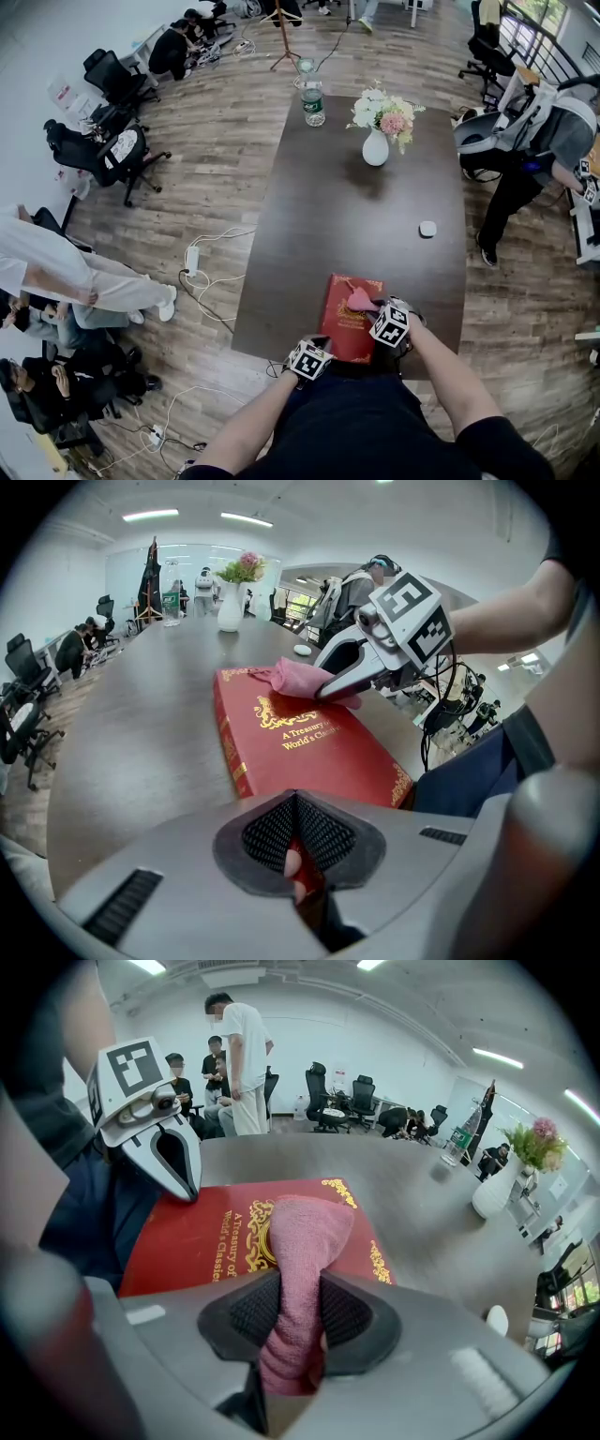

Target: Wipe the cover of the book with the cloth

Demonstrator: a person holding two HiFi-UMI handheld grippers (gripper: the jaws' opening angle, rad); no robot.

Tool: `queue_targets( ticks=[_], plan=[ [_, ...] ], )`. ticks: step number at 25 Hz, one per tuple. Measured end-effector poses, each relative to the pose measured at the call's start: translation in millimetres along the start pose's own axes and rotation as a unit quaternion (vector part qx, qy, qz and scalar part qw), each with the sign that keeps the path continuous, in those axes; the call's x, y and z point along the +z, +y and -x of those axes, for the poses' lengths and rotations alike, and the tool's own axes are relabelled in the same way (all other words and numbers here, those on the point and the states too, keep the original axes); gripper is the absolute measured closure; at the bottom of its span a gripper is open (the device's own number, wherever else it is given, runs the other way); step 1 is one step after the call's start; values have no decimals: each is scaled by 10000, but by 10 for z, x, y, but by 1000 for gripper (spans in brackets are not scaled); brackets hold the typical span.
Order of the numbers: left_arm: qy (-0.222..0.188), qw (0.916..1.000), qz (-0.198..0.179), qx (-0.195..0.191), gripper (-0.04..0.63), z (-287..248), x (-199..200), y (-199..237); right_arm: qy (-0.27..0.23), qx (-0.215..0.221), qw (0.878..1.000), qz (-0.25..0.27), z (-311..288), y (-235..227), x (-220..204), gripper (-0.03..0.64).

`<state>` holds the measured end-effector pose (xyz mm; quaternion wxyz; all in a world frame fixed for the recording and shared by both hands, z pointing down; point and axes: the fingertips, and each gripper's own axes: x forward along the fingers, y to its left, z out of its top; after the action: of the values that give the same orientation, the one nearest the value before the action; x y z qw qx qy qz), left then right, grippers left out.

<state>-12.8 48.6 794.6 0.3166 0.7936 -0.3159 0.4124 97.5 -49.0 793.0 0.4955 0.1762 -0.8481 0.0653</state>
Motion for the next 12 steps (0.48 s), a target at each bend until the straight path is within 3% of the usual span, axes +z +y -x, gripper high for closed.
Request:
queue_targets(
  ticks=[12],
  plan=[
    [-21, 10000, -50, 19, 600, -13, -23, -15, 11, -32, 9999, -102, 69, 15, -113, 502]
  ],
)
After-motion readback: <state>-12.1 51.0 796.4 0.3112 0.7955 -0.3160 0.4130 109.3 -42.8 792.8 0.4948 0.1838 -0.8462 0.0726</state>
